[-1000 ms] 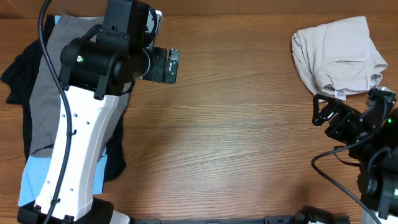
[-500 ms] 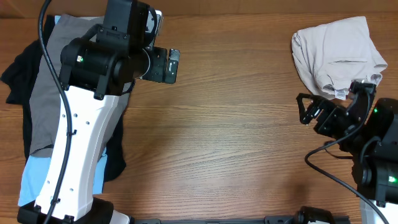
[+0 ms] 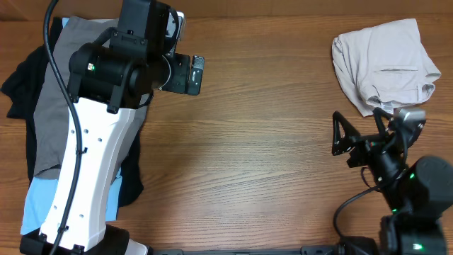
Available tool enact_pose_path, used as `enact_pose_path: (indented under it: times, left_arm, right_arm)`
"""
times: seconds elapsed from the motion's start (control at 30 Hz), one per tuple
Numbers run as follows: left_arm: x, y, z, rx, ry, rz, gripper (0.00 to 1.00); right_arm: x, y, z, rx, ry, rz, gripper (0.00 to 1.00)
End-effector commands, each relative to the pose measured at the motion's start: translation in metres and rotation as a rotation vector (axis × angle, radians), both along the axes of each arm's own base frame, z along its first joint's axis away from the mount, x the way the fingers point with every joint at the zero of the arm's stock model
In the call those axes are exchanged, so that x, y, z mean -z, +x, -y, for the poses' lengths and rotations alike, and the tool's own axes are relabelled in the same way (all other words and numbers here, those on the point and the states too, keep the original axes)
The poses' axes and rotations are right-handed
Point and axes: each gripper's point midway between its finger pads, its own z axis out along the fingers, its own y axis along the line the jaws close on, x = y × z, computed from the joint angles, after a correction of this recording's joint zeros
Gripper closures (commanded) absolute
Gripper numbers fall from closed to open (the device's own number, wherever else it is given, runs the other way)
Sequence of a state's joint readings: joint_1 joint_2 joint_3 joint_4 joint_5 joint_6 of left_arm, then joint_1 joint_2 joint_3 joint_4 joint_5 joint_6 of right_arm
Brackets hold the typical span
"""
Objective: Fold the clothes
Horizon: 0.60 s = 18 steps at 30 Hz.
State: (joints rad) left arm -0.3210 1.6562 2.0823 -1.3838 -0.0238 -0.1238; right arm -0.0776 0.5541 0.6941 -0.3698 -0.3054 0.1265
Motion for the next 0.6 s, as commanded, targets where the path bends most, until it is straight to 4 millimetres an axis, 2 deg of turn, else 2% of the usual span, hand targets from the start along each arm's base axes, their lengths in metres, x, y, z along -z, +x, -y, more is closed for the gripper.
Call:
enact_pose_path:
  times: [0.0, 0.23, 0.37, 0.57]
  left_arm:
    - [0.001, 0.001, 0.001, 0.014, 0.017, 0.002, 0.00]
    - [0.001, 0.001, 0.001, 0.013, 0.017, 0.002, 0.00]
    - [0.001, 0.001, 0.001, 0.013, 0.017, 0.002, 0.00]
    - [0.001, 0.001, 0.001, 0.014, 0.017, 0.002, 0.00]
  right_arm:
    - [0.047, 0.000, -0.001, -0.003, -0.025, 0.016, 0.00]
    - [0.100, -0.013, -0.009, -0.029, -0.030, 0.115, 0.00]
    - [0.114, -0.020, -0.009, -0.028, -0.032, 0.150, 0.00]
    - [0.120, -0.023, -0.001, 0.030, -0.038, 0.189, 0.00]
